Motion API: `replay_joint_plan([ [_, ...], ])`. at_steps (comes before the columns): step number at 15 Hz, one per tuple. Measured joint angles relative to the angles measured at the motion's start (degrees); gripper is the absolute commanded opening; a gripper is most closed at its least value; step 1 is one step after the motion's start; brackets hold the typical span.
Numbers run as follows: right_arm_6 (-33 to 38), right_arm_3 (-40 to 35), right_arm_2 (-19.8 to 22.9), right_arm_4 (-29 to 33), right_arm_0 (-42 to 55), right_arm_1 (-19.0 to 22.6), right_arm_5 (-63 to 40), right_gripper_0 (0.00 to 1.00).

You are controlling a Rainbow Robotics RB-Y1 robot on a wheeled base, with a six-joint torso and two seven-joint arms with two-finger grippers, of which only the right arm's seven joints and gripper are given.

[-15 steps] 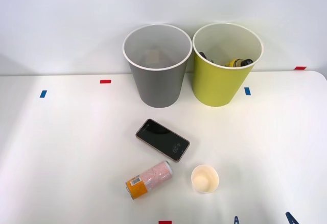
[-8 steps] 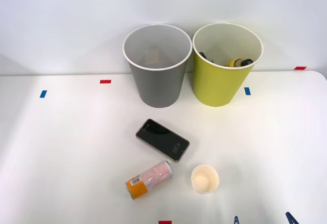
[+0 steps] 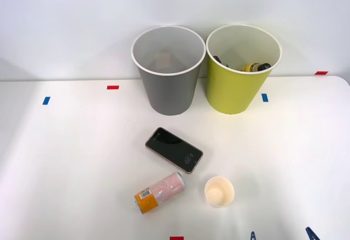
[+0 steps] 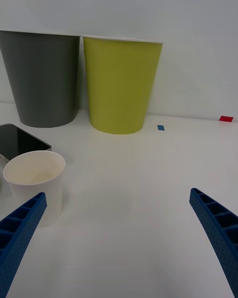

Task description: Put cans in the gray bin, plastic bottles in the light green bin

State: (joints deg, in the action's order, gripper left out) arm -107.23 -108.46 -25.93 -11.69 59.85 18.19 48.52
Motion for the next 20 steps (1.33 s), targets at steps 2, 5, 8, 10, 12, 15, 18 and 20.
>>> replay_joint_plan([
  [2,0.0,0.0,0.0,0.0,0.0,0.0,0.0,1.00],
  [5,0.0,0.0,0.0,0.0,0.0,0.0,0.0,1.00],
  [8,0.0,0.0,0.0,0.0,0.0,0.0,0.0,1.00],
  [10,0.0,0.0,0.0,0.0,0.0,0.0,0.0,1.00],
  [12,0.0,0.0,0.0,0.0,0.0,0.0,0.0,1.00],
  [15,0.0,0.0,0.0,0.0,0.0,0.0,0.0,1.00],
  [18,0.0,0.0,0.0,0.0,0.0,0.0,0.0,1.00],
  [20,0.0,0.0,0.0,0.0,0.0,0.0,0.0,1.00],
])
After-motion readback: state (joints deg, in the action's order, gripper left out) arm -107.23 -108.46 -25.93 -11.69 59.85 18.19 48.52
